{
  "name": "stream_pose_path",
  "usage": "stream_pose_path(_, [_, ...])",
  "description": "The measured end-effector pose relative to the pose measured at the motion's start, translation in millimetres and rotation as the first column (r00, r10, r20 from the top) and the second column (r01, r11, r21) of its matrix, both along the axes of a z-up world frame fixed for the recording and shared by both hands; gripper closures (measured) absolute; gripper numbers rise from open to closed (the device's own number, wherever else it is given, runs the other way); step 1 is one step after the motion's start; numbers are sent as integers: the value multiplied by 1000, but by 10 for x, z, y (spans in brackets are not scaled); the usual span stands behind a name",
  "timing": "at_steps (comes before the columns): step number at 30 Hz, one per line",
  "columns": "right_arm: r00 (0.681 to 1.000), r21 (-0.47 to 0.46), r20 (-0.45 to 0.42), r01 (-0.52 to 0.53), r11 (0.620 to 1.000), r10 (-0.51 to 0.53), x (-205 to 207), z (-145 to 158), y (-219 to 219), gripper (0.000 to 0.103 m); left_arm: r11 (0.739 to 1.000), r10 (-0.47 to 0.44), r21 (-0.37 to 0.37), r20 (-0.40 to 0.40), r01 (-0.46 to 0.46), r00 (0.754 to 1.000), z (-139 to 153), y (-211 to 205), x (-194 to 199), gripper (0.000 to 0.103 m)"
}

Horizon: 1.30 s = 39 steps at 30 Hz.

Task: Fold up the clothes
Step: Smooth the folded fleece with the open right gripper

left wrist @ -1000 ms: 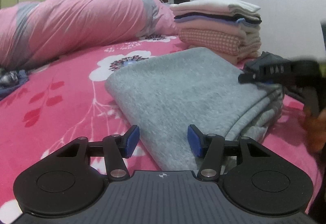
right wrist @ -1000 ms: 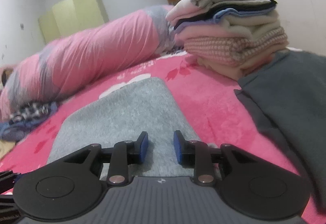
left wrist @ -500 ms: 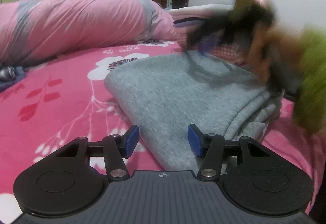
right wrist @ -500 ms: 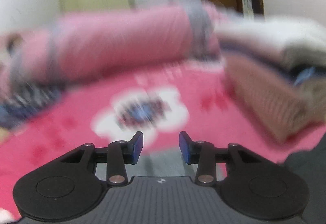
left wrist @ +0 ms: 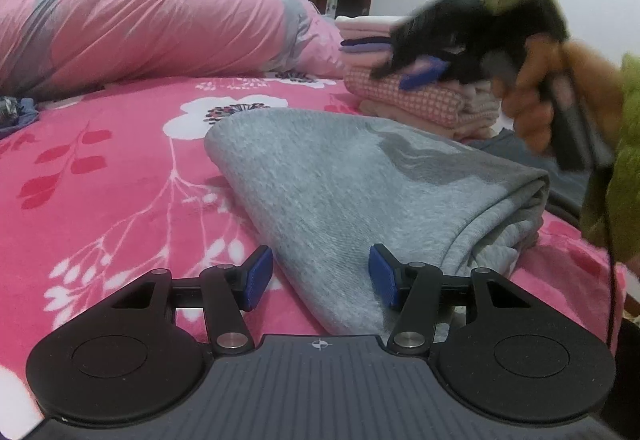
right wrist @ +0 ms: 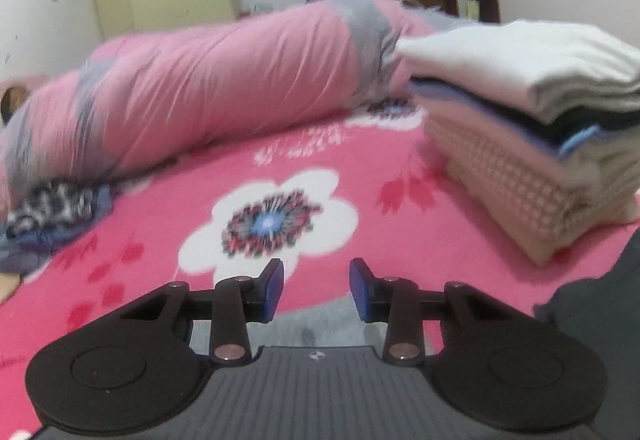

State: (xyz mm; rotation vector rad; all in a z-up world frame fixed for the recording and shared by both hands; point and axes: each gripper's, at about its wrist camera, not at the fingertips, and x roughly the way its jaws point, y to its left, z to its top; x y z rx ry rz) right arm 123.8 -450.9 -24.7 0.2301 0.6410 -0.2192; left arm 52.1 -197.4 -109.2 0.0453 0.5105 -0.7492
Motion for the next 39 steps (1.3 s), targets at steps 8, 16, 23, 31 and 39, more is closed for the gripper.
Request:
stream_pose_path(8, [998,77,-26,55,995,-53,-2,2,-67,64,1000,6,9,19,-6,1000,2,-12,-38,48])
stream_pose_path(16, [944,-65,-131,-313,948,303,176,-247,771,64,1000,7,5,3,-7,1000,-3,4,-7,48])
stream_pose_path(23, [977,-41,-56,-206,978,204,-111,-75,643,64,1000,12,18,17,-12,1000,-12,-6,-34,48])
stream_pose_path(31, [995,10,88,50,999,-50,-1080,-378,-25,63,1000,10,22,14,-10,1000,-22,-21,-22,46])
stream_pose_path(39, [950,51,290,103,993,-113,-1632,-9,37,63,999,50,18,77,-51,996,460,65,-173,46])
